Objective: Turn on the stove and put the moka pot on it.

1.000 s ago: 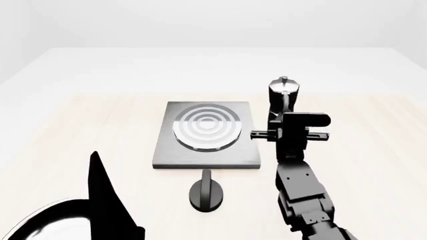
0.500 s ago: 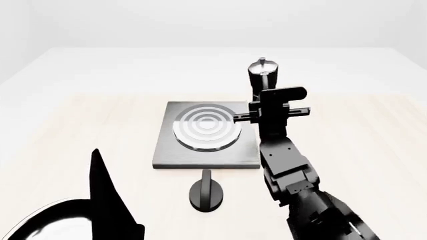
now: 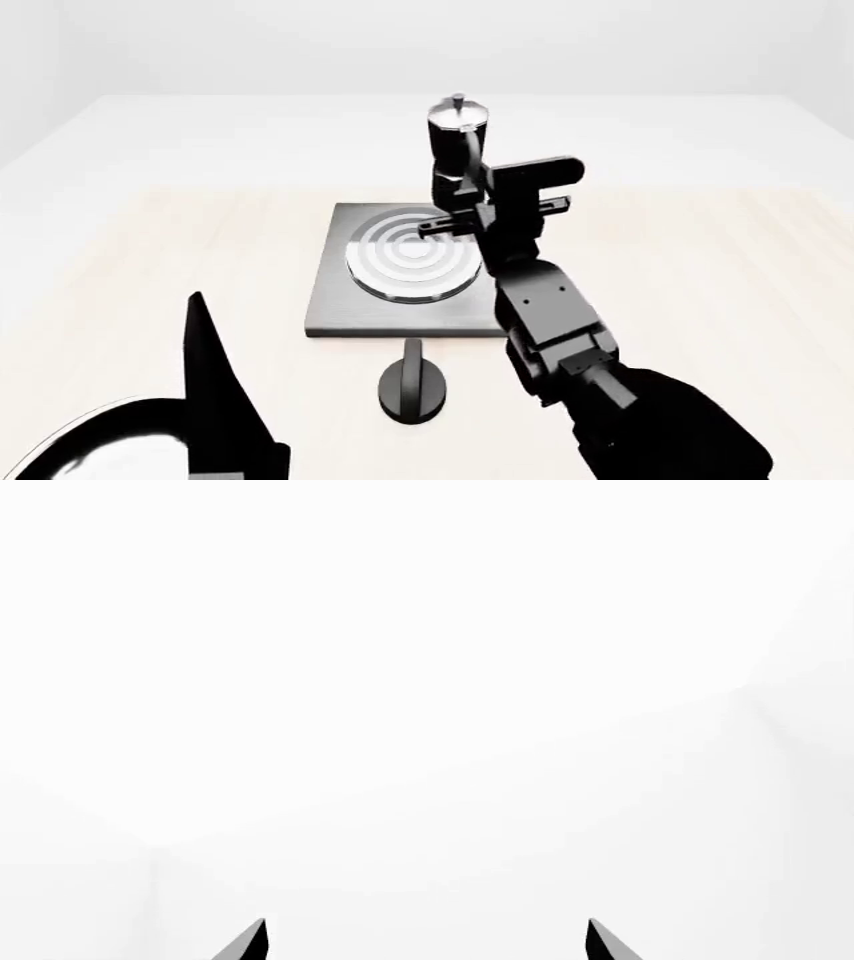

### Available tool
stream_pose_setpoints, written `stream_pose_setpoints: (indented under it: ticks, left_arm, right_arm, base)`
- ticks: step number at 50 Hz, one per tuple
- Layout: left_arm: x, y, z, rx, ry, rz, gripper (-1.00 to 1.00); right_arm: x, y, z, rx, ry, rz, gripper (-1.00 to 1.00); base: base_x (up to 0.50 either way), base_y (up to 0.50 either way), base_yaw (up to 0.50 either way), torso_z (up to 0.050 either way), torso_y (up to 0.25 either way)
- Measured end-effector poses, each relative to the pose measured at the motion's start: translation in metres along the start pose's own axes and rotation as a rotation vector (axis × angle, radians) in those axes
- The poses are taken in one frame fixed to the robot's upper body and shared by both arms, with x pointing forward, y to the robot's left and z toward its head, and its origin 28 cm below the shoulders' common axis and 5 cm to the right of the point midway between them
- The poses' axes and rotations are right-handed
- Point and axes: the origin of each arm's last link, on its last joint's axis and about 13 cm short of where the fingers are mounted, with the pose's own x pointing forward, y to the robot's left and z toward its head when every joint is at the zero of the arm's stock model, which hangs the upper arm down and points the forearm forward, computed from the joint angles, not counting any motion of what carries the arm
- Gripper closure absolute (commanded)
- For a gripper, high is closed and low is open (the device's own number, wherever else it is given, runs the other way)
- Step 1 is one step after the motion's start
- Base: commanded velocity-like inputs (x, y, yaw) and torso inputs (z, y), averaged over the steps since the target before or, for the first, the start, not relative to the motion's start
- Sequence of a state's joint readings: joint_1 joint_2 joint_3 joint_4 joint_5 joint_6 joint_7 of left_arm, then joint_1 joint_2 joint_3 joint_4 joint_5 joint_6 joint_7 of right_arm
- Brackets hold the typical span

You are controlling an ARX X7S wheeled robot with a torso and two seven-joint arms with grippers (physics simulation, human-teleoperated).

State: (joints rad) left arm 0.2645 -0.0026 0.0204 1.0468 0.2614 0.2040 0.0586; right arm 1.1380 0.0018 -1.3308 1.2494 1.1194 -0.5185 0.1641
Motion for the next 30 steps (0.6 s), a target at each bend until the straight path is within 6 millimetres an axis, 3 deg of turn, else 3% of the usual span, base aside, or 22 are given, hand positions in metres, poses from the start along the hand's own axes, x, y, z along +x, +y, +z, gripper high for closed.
stream_pose_setpoints:
  ticks: [15,30]
  left_arm:
    - [0.000,0.001,-0.001,-0.001,0.010,-0.001,-1.00]
    - [-0.001,0.001,0.000,-0.007,0.008,-0.002,-1.00]
  right_arm:
    - [-0.004,0.012,-0.003,0.170,0.003,0.029,1.00]
    - [-0.012,0.029,-0.010,0.175,0.028,0.060,1.00]
  base:
    - [0.00,0.00,0.00,0.000,0.001]
    - [0.00,0.00,0.00,0.000,0.001]
